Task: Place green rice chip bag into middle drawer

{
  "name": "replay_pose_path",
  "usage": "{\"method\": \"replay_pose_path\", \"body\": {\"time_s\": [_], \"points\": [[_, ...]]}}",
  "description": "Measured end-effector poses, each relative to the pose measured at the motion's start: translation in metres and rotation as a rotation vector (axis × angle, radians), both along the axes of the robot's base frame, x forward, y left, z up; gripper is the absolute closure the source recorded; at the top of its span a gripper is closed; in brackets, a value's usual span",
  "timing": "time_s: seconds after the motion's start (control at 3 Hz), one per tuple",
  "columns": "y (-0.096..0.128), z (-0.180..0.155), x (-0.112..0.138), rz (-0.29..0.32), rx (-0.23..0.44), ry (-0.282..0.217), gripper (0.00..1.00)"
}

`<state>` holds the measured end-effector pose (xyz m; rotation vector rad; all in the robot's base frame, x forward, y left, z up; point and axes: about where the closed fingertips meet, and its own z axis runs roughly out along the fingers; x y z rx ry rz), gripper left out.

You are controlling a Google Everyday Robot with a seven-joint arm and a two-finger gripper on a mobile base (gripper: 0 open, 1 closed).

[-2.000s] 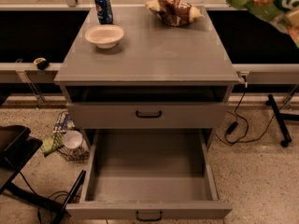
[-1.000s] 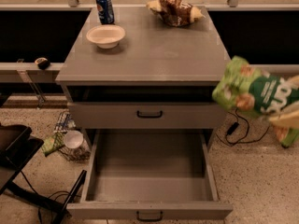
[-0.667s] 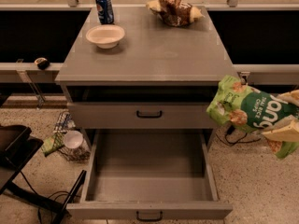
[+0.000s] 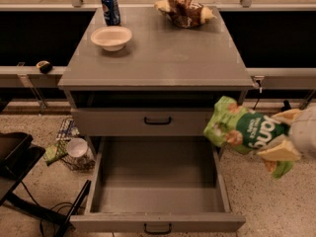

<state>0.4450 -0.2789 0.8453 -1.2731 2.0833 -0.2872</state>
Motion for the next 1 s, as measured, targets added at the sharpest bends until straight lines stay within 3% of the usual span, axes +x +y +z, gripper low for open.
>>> {"method": "replay_pose_path", "body": {"time_s": [0.67,1.0], "points": [[0.093,-0.166,0.019,0.079,0.124,0.238,1.00],[0.135,-0.226,0.039,0.102,0.158,0.335,1.00]]}}
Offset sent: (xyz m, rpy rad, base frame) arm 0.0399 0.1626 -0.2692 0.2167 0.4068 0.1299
